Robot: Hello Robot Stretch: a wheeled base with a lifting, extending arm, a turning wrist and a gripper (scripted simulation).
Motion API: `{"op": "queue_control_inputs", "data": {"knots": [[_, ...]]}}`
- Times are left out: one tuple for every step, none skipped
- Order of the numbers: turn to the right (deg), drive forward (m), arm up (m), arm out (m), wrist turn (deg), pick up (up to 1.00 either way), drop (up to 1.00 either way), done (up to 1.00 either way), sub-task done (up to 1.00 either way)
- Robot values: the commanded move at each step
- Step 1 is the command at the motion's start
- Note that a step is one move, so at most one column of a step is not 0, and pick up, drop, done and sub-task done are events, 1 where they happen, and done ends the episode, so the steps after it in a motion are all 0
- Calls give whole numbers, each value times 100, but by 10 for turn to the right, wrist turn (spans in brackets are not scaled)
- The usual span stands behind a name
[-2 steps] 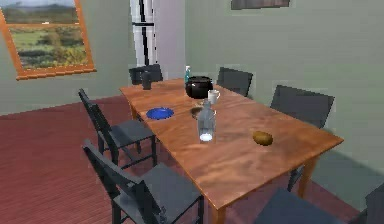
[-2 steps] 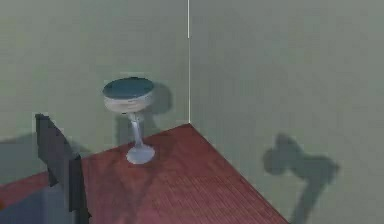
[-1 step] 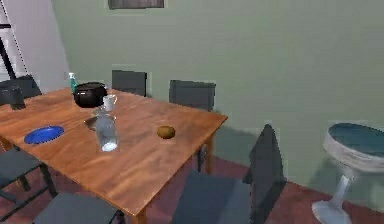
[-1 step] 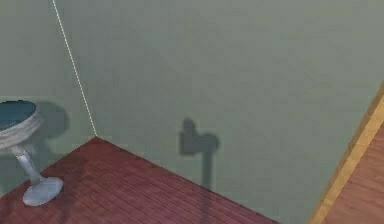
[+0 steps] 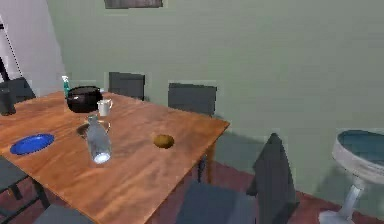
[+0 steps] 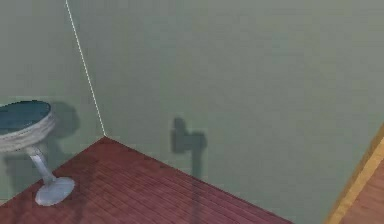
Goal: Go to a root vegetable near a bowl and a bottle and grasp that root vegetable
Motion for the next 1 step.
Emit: {"op": "queue_control_inputs", "data": {"knots": [[450,0,0,0,0,0,0,0,0]]}}
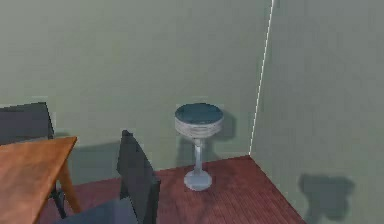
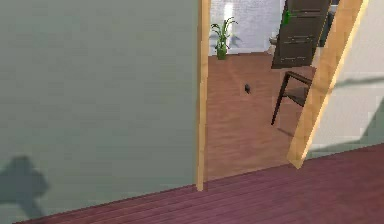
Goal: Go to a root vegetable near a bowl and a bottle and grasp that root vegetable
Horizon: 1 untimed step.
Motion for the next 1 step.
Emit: {"op": "queue_control_inputs", "data": {"knots": [[150,0,0,0,0,0,0,0,0]]}}
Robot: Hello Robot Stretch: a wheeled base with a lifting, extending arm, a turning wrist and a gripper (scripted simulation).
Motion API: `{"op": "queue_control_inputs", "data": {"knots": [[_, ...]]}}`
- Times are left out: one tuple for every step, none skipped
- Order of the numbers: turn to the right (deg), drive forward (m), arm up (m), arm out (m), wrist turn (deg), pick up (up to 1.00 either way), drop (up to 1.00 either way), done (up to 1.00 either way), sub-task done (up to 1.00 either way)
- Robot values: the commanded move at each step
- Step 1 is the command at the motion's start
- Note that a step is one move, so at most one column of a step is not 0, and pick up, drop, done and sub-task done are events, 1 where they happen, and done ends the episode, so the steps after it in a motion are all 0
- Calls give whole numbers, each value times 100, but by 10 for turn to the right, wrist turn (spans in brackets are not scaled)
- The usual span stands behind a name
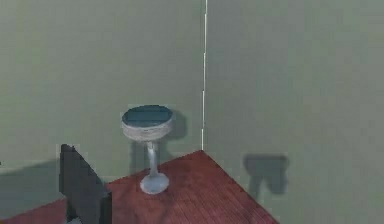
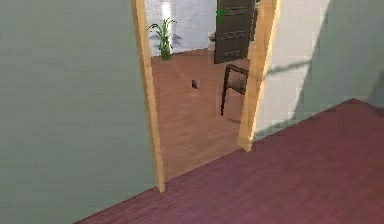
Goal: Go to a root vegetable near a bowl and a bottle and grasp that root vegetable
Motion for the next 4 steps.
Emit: {"op": "queue_control_inputs", "data": {"knots": [[0,5,0,0,0,0,0,0,0],[-450,0,0,0,0,0,0,0,0],[-450,0,0,0,0,0,0,0,0],[-450,0,0,0,0,0,0,0,0]]}}
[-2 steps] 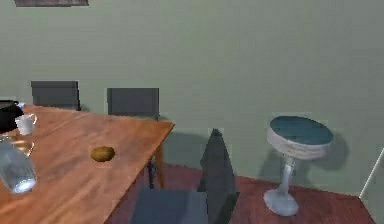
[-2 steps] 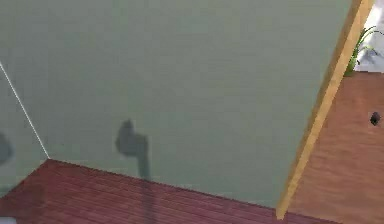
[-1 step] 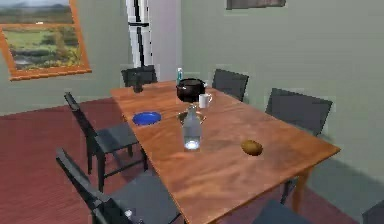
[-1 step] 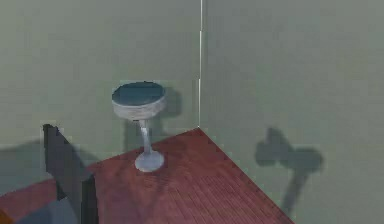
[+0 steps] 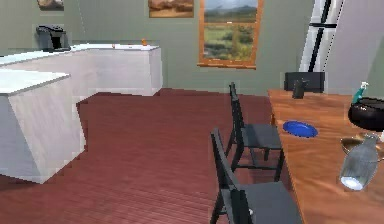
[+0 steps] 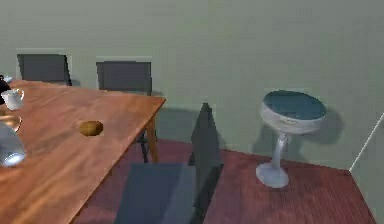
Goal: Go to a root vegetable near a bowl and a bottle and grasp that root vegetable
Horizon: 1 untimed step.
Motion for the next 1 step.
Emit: {"op": "queue_control_inputs", "data": {"knots": [[-240,0,0,0,0,0,0,0,0]]}}
